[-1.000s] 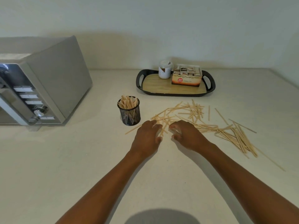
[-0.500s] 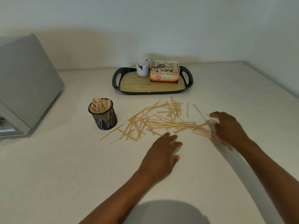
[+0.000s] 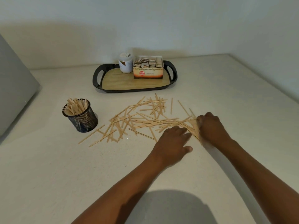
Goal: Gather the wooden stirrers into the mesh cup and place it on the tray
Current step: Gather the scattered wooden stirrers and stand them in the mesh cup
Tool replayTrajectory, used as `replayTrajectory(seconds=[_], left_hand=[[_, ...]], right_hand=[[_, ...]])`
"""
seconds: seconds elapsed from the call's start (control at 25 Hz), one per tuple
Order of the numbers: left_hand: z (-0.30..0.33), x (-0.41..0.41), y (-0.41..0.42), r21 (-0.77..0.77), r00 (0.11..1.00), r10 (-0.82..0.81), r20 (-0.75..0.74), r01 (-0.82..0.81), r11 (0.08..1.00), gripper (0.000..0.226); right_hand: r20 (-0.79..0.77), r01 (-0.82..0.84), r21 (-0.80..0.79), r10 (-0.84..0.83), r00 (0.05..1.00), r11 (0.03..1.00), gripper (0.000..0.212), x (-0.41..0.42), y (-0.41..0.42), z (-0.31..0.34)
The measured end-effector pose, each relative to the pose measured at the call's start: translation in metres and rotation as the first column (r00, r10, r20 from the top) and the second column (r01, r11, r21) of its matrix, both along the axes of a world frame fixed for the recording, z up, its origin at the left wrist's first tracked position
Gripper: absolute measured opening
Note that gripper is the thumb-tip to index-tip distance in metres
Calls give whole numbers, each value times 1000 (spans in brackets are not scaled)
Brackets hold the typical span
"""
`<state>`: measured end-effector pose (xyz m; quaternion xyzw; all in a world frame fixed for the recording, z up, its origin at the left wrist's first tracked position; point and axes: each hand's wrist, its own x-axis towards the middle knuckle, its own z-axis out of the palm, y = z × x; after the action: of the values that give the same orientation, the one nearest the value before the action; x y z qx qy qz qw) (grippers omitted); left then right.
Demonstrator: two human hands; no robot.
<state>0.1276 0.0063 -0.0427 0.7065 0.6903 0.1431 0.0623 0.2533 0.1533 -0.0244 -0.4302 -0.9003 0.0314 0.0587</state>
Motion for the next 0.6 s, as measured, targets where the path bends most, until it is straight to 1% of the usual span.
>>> replayTrajectory(seconds=[0.12,0.16,0.24,0.32,0.4,0.44,0.48,0.56,0.6], left_hand=[[4,-3,5,20,999,27,-41,-26,999,54],[5,-3,6,32,999,33,-38,-31,999,50],[8,-4,6,97,998,38,-53,-33,995,34],[11,-11,10,183,996,65,-66,-52,982,21],[16,-21,17,242,997,77,-24,-69,968,28],[18,-26,22,235,998,55,-11,-51,971,37],[21,-31,28,191,1000,16,-15,-13,982,46],[27,-38,42,39,997,-53,-60,55,998,57],[29,-40,49,-22,993,-77,-90,76,997,57]], right_hand=[[-37,-91,-46,89,995,995,21,-10,-16,-5],[-39,-128,-66,126,991,990,22,-12,-18,-5],[-102,-165,-122,153,983,979,24,-14,-20,1],[-173,-111,-166,82,982,980,24,-5,-15,10],[-153,-16,-227,-19,988,974,28,14,-10,19],[-126,13,-268,-49,991,963,33,25,-10,22],[-94,36,-305,-68,993,952,38,34,-13,24],[-27,69,-318,-82,996,946,46,46,-23,25],[-13,73,-294,-80,997,953,46,48,-28,22]])
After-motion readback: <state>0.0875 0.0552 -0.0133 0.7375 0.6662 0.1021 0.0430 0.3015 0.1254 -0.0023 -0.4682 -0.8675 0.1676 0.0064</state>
